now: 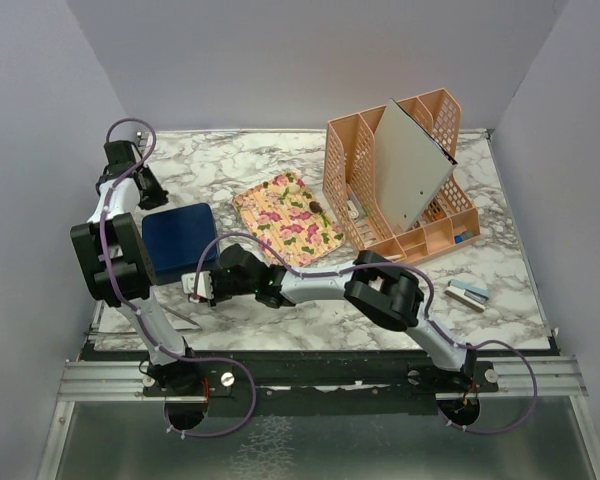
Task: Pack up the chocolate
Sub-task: Adjust the packing box at the center of the board.
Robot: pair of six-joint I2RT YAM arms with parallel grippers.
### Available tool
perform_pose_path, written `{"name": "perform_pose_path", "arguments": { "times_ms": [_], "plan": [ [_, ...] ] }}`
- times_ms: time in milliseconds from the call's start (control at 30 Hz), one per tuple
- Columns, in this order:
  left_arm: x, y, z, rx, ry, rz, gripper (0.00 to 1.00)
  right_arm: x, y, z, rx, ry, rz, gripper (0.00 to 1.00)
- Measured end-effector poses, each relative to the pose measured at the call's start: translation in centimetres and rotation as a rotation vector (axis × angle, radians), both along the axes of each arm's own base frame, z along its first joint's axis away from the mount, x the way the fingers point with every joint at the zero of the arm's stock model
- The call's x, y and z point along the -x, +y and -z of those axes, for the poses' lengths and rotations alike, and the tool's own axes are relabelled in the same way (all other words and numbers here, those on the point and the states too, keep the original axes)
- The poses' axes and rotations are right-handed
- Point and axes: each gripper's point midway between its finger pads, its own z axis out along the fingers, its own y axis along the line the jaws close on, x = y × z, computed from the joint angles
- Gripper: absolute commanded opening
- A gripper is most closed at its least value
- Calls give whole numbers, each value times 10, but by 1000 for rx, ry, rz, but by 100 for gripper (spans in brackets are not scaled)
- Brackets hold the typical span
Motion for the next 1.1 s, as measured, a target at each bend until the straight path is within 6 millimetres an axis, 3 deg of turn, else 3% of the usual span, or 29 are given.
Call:
{"name": "perform_pose_path", "arguments": {
  "times_ms": [200,300,500,667,900,1100],
  "plan": [
    [-4,-3,36,44,72,13,22,-4,7,3,-7,-4,8,20],
    [-2,-8,40,58,87,16,26,-14,10,10,-15,-14,59,20],
    [1,-17,37,67,65,9,27,-39,28,34,-9,-25,179,18],
    [1,-19,20,67,27,-5,27,-48,45,23,-35,-27,275,18],
    [-10,-17,13,63,-26,-18,27,-67,41,18,-49,-6,381,18],
    [-6,-20,13,71,-13,-23,28,-86,23,33,-37,-5,455,22]
  ]
}}
